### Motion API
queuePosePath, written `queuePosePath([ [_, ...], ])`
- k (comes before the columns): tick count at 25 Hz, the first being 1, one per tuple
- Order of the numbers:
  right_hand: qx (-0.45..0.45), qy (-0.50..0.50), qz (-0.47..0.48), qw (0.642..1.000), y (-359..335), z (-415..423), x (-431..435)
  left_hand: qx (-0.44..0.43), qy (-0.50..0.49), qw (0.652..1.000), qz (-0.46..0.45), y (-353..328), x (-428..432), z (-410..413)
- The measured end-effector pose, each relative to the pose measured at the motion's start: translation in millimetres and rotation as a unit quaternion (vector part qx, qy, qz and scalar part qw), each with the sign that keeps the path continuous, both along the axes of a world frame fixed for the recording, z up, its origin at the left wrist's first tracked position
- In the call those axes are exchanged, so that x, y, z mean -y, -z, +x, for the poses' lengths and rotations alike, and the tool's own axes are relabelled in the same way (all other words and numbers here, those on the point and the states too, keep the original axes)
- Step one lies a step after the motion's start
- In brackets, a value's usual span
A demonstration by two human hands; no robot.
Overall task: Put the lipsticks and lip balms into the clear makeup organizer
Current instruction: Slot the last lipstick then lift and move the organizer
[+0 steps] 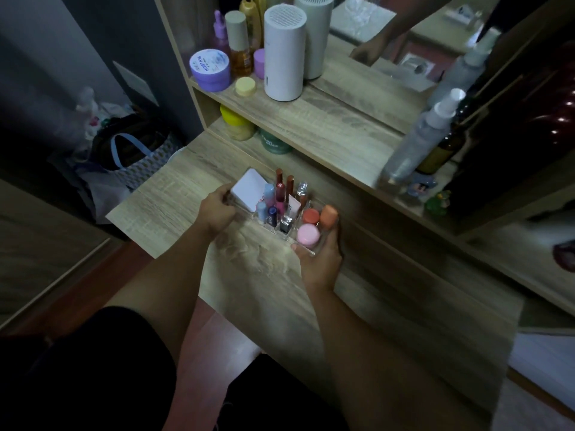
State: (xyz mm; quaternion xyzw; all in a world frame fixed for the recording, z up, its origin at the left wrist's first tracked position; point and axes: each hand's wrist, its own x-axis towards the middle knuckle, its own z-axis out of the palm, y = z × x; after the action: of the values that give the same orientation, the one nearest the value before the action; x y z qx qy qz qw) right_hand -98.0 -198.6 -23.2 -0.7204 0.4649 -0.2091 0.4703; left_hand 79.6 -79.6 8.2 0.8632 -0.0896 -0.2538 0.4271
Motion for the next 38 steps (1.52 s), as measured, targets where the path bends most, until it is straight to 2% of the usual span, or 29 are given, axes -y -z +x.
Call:
queuePosePath([
  [5, 0.032, 0.011, 0.011, 0.999, 0, -42, 7, 0.012, 0.004, 1.000, -0.004, -10, 10, -43],
  [12, -0.062, 0.022, -0.040, 0.997, 13, -121, 28, 0.014, 0.022, 0.999, -0.017, -21, 35, -122],
  [23, -0.071, 0.053, -0.080, 0.993, 12, -236, 76, 0.011, 0.059, 0.998, -0.016, -21, 88, -228],
  [38, -0.080, 0.056, -0.073, 0.993, 18, -268, 112, 0.019, 0.097, 0.995, -0.001, -10, 127, -255],
])
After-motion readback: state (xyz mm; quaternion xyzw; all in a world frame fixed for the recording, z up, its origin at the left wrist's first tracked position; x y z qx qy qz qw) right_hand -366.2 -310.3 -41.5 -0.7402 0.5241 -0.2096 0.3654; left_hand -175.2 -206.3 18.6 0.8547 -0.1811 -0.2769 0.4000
